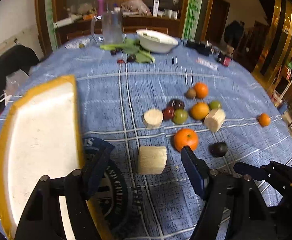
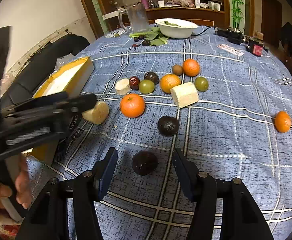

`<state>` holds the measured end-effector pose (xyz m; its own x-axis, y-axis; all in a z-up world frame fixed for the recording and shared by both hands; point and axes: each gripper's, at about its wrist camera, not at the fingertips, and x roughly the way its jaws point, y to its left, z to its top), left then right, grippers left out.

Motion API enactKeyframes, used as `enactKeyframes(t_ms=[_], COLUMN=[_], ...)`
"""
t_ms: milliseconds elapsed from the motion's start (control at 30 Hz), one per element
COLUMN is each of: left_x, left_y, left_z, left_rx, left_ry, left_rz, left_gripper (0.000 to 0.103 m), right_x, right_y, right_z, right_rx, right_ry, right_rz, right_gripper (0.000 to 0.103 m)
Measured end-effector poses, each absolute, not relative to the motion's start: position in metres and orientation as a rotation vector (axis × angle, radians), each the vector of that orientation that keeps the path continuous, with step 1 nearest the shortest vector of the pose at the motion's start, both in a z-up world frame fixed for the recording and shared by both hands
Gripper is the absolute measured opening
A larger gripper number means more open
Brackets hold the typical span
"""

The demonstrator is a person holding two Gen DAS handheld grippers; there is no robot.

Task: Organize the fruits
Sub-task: 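Grasp the white yam chunk with the left gripper while the right gripper grasps the dark avocado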

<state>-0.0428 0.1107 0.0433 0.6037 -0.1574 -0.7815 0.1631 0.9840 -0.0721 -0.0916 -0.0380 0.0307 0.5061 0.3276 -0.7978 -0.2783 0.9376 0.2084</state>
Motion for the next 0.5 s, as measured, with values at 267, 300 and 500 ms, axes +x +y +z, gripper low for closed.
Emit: enactKeyframes(t_ms=[267, 300, 500], left_x=[-0.037, -0.037, -0.047], left_y=[0.095, 0.094, 0.103], left_z=[0.027, 0.026, 0.027], left_rx=[0.117, 0.14, 0.179], left_ry=[0.928, 0.924, 0.897], left_rz=[-0.199, -0.192, -0.192], left_gripper=[0.04, 0.03, 0.028], right_x=[-0.085, -0.085, -0.088], right_y=[-0.033, -0.033, -0.032], right_z=[0.022, 0.021, 0.021], right_rx=[0.05, 0.046, 0.027], right_ry=[1.002, 1.003, 0.999], right_rz=[0.372, 0.372, 0.363], right_gripper=[0.052, 0.049, 0.029])
